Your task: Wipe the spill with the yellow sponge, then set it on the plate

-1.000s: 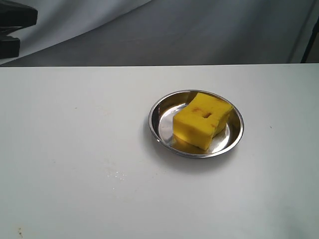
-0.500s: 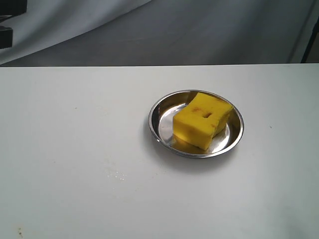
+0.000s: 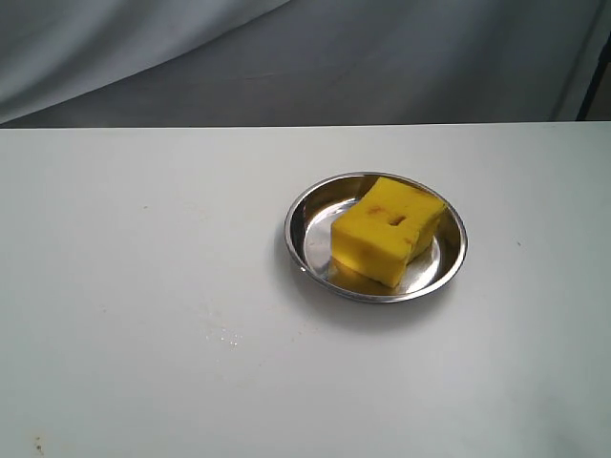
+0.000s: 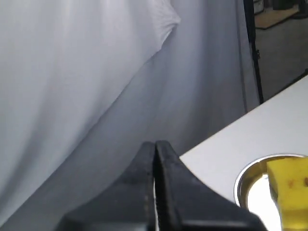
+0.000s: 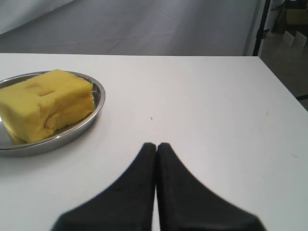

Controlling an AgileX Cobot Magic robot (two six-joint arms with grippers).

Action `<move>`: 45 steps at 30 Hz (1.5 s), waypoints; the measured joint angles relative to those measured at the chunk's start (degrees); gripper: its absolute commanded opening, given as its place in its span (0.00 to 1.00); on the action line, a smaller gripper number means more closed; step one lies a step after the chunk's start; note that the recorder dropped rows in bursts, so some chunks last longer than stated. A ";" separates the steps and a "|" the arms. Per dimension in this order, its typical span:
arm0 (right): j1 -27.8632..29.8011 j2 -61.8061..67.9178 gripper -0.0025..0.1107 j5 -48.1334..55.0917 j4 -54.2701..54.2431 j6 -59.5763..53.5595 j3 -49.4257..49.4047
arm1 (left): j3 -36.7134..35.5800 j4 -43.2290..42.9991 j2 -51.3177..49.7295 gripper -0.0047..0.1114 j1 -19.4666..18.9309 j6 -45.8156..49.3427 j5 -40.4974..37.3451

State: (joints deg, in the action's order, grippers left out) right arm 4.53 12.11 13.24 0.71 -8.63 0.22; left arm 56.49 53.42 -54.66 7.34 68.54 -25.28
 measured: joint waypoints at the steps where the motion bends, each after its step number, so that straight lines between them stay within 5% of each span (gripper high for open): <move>1: 0.00 0.00 0.02 0.00 0.00 0.00 0.00 | -0.16 0.00 2.04 0.04 0.00 -0.76 0.36; 6: 0.00 0.00 0.02 0.00 0.00 0.00 0.00 | -5.70 0.00 16.04 0.04 0.00 -8.46 6.13; 19: 0.00 0.00 0.02 0.00 0.00 0.00 0.00 | -30.79 0.00 52.22 0.04 0.00 -10.54 11.33; 30: 0.00 0.00 0.02 0.00 0.00 0.00 0.00 | -41.42 0.11 54.53 0.04 0.00 -13.08 15.62; 45: 0.00 0.00 0.02 0.00 0.00 0.00 0.00 | -42.18 -3.21 54.53 0.04 0.00 -20.06 17.31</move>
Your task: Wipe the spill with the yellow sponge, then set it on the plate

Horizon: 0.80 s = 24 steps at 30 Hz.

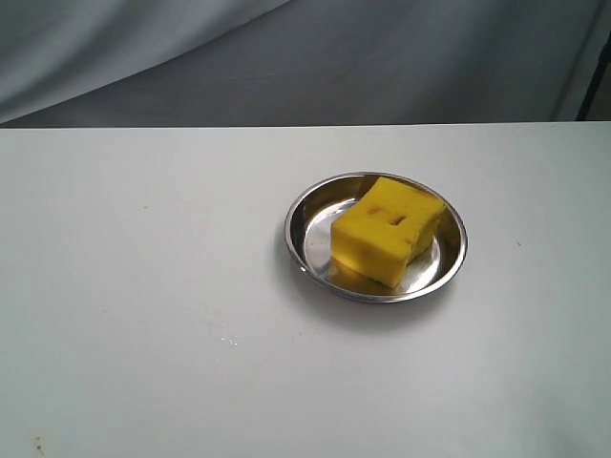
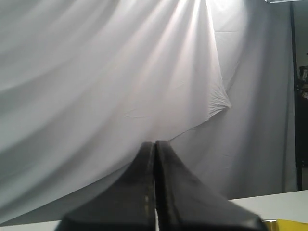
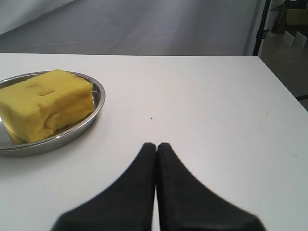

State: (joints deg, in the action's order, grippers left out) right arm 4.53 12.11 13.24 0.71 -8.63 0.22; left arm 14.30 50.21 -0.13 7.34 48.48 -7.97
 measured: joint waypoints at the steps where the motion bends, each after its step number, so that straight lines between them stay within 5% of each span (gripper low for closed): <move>1: 0.00 0.00 0.02 0.00 0.00 0.00 0.00 | 0.00 -3.89 0.00 0.04 0.00 -4.15 0.25; 5: 0.00 0.00 0.02 0.00 0.00 0.00 0.00 | -0.10 -23.28 0.00 0.04 0.00 -26.28 0.51; 10: 0.00 0.00 0.02 0.00 0.00 0.00 0.00 | -2.03 -38.54 0.00 0.04 0.00 -41.42 0.51; 24: 0.00 0.00 0.02 0.00 0.00 0.00 0.00 | -13.38 -44.52 0.00 0.04 0.00 -44.86 0.33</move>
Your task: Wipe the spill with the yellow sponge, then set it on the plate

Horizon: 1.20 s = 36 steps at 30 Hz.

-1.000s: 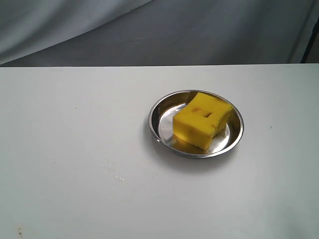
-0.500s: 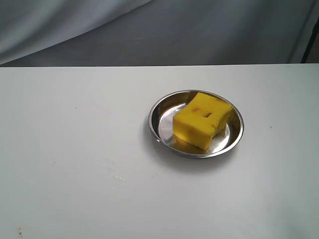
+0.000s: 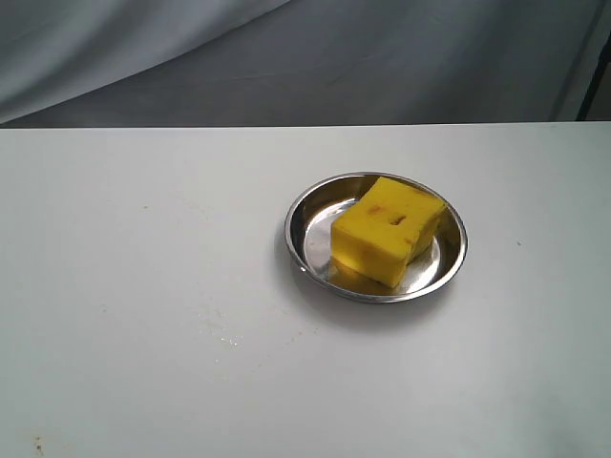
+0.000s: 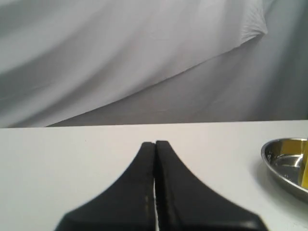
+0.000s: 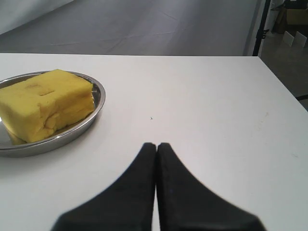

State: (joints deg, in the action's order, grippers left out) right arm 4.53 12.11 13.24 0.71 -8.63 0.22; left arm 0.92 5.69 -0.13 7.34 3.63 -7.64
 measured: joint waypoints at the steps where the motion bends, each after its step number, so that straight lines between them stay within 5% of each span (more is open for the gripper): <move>1: 0.00 0.00 0.02 0.00 0.00 0.00 0.00 | -0.48 -0.26 0.00 0.04 0.00 0.00 -0.16; 15: 0.00 0.00 0.02 0.00 0.00 0.00 0.00 | -0.69 -3.10 0.00 0.04 0.00 0.00 -8.89; 36: 0.00 0.00 0.02 0.00 0.00 0.00 0.00 | -0.69 -3.20 0.00 0.04 0.00 -0.09 -9.26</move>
